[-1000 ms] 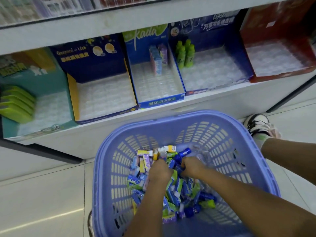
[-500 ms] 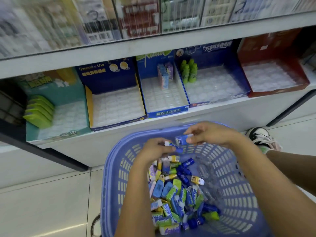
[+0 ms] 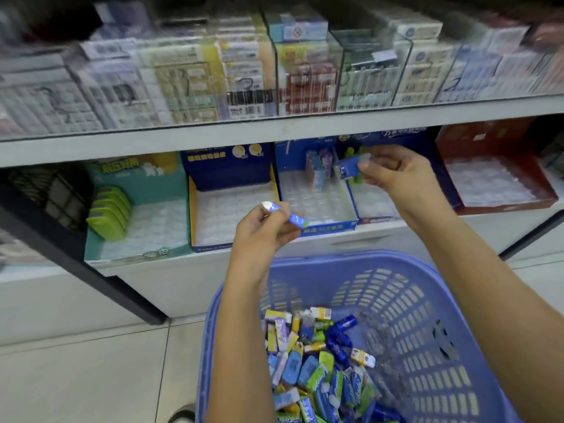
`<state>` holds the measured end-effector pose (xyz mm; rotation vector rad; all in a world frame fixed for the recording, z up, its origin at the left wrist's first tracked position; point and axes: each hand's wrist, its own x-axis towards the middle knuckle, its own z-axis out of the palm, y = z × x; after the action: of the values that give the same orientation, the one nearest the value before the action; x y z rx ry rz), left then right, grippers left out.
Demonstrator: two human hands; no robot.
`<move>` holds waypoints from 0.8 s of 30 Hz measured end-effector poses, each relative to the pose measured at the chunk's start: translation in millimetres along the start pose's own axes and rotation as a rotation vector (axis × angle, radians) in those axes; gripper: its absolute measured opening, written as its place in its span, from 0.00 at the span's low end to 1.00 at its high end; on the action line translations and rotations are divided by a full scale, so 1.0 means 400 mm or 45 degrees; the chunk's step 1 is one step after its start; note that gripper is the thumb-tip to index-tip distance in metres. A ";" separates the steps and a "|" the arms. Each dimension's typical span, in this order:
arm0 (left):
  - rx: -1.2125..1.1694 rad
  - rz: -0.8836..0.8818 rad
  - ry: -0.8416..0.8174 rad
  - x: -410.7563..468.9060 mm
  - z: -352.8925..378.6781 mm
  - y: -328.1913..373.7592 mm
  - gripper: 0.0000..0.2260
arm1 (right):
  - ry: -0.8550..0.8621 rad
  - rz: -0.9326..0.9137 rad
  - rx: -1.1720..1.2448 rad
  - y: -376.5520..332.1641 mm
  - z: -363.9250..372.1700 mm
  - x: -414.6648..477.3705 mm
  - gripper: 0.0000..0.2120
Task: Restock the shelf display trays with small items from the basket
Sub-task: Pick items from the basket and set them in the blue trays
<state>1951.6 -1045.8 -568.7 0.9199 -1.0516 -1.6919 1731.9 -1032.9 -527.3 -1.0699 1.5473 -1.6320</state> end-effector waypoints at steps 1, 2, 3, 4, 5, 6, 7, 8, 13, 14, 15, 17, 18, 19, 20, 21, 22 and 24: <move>0.006 -0.003 0.090 0.003 -0.004 0.002 0.06 | -0.026 -0.037 -0.041 -0.003 0.025 0.007 0.08; 0.013 -0.007 0.175 0.006 -0.012 0.004 0.07 | -0.055 -0.080 -0.105 -0.005 0.054 0.014 0.08; 0.020 -0.010 0.247 0.009 -0.021 0.004 0.08 | -0.088 -0.128 -0.174 -0.007 0.086 0.020 0.09; 0.035 -0.011 0.304 0.011 -0.032 0.005 0.08 | -0.126 -0.181 -0.225 -0.008 0.120 0.025 0.09; 0.061 -0.004 0.349 0.012 -0.043 0.005 0.09 | -0.160 -0.232 -0.260 -0.004 0.157 0.033 0.09; 0.106 0.012 0.388 0.013 -0.054 0.004 0.10 | -0.182 -0.284 -0.324 0.002 0.193 0.043 0.09; 0.159 0.032 0.413 0.014 -0.065 0.002 0.10 | -0.198 -0.331 -0.429 0.008 0.229 0.056 0.08; 0.211 0.041 0.423 0.014 -0.076 0.000 0.11 | -0.221 -0.370 -0.567 0.015 0.261 0.069 0.08; 0.288 -0.062 0.385 0.013 -0.105 -0.014 0.10 | -0.437 -0.506 -1.132 0.051 0.353 0.118 0.11; 0.269 -0.094 0.371 0.015 -0.107 -0.014 0.10 | -0.468 -0.515 -1.176 0.055 0.360 0.122 0.11; 0.247 -0.129 0.358 0.017 -0.107 -0.014 0.09 | -0.496 -0.526 -1.224 0.059 0.365 0.126 0.11; 0.210 -0.200 0.329 0.020 -0.111 -0.010 0.08 | -0.529 -0.507 -1.300 0.066 0.371 0.139 0.10; 0.188 -0.224 0.312 0.021 -0.116 -0.009 0.08 | -0.533 -0.467 -1.294 0.069 0.373 0.145 0.10; 0.163 -0.239 0.293 0.021 -0.121 -0.007 0.08 | -0.536 -0.436 -1.295 0.074 0.375 0.150 0.11; 0.138 -0.247 0.277 0.021 -0.126 -0.007 0.09 | -0.534 -0.434 -1.314 0.080 0.379 0.154 0.11; 0.117 -0.252 0.264 0.020 -0.130 -0.006 0.10 | -0.529 -0.441 -1.345 0.085 0.381 0.157 0.11; 0.095 -0.256 0.253 0.019 -0.132 -0.005 0.10 | -0.518 -0.449 -1.373 0.090 0.382 0.161 0.11; 0.032 -0.268 0.237 0.019 -0.130 -0.001 0.11 | -0.506 -0.426 -1.391 0.090 0.382 0.168 0.12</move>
<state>1996.0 -1065.5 -588.8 1.2154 -0.8779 -1.7266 1832.7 -1167.3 -558.0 -2.1338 2.0482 -0.5513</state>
